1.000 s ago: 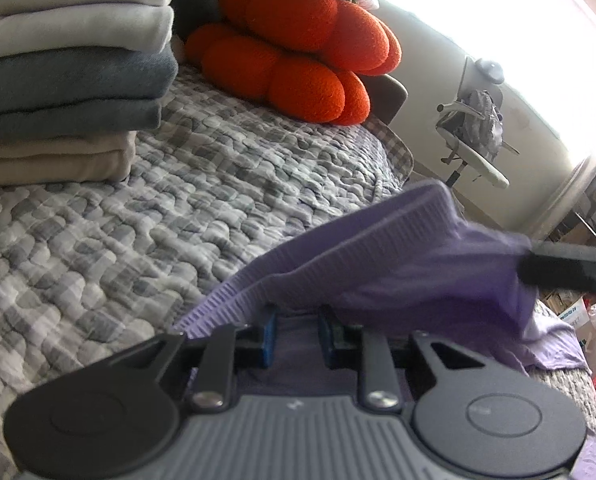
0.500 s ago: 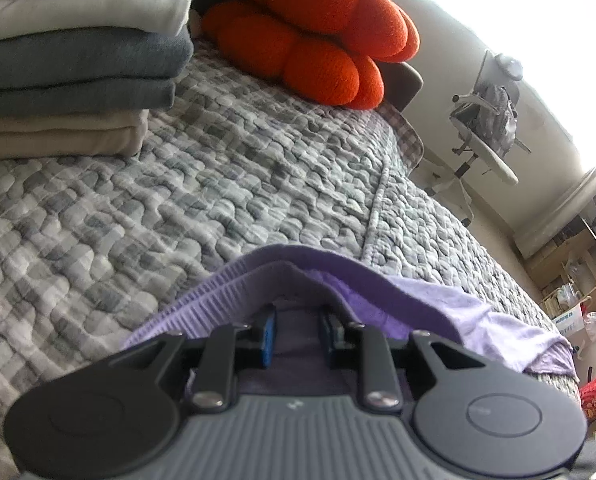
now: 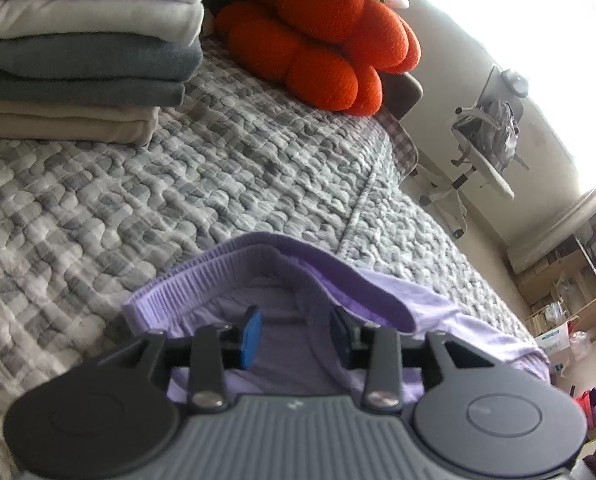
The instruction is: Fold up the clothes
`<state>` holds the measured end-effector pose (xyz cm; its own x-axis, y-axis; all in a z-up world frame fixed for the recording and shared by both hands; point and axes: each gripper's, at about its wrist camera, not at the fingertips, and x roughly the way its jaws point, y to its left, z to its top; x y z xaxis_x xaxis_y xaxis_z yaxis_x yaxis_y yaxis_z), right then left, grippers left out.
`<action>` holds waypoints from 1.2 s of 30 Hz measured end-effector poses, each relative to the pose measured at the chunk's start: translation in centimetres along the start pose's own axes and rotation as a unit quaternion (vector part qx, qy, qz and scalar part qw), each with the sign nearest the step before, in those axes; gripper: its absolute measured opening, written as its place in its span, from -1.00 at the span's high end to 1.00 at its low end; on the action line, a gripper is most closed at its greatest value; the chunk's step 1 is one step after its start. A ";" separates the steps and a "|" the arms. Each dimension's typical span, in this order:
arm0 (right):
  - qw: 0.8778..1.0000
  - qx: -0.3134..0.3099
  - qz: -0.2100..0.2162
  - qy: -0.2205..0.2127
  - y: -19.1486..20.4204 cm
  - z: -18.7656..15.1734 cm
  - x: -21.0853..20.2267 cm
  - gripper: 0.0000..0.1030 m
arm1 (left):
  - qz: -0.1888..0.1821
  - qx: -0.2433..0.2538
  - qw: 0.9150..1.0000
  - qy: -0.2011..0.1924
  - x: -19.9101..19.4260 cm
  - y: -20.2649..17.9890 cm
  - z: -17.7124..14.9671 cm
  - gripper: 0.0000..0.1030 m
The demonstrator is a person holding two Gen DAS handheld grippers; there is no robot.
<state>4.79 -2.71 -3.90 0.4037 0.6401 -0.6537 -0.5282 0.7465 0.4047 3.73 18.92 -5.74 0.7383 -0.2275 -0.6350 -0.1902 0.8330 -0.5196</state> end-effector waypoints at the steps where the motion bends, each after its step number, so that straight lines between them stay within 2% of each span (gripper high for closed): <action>1: 1.000 0.004 -0.001 -0.004 -0.2 0.1 -0.3 -0.07 | -0.002 -0.002 1.000 -0.001 -0.3 -0.2 0.0 0.19; 5: 1.000 0.019 -0.006 -0.019 -1.2 0.3 -1.6 -0.07 | -0.013 0.010 1.000 -0.007 -1.3 -1.5 -0.2 0.06; 10: 0.998 0.048 -0.017 -0.030 -2.7 0.3 -2.3 -0.07 | -0.053 -0.005 0.998 0.019 -1.2 -2.7 -0.8 -0.13; 13: 0.997 0.066 -0.024 -0.034 -3.6 0.3 -2.5 -0.07 | -0.048 -0.010 0.998 0.028 -0.7 -3.7 -1.6 -0.21; 21: 0.991 0.114 -0.043 -0.047 -6.0 0.3 -3.3 -0.07 | 0.023 -0.010 1.000 -0.009 0.2 -7.2 -3.2 -0.21; 26: 0.988 0.135 -0.050 -0.050 -7.0 0.1 -3.5 -0.07 | 0.088 -0.036 0.995 -0.039 0.9 -8.0 -3.1 -0.20; 29: 0.988 0.136 -0.050 -0.048 -7.3 0.1 -3.6 -0.07 | 0.112 -0.052 0.991 -0.049 1.2 -8.0 -3.0 -0.15; 34: 0.987 0.145 -0.050 -0.046 -7.4 0.1 -3.6 -0.07 | 0.117 -0.085 0.987 -0.065 0.6 -6.6 -2.8 0.34; 36: 0.986 0.152 -0.046 -0.044 -7.5 0.1 -3.5 -0.07 | 0.106 -0.107 0.986 -0.066 0.1 -5.7 -2.6 0.66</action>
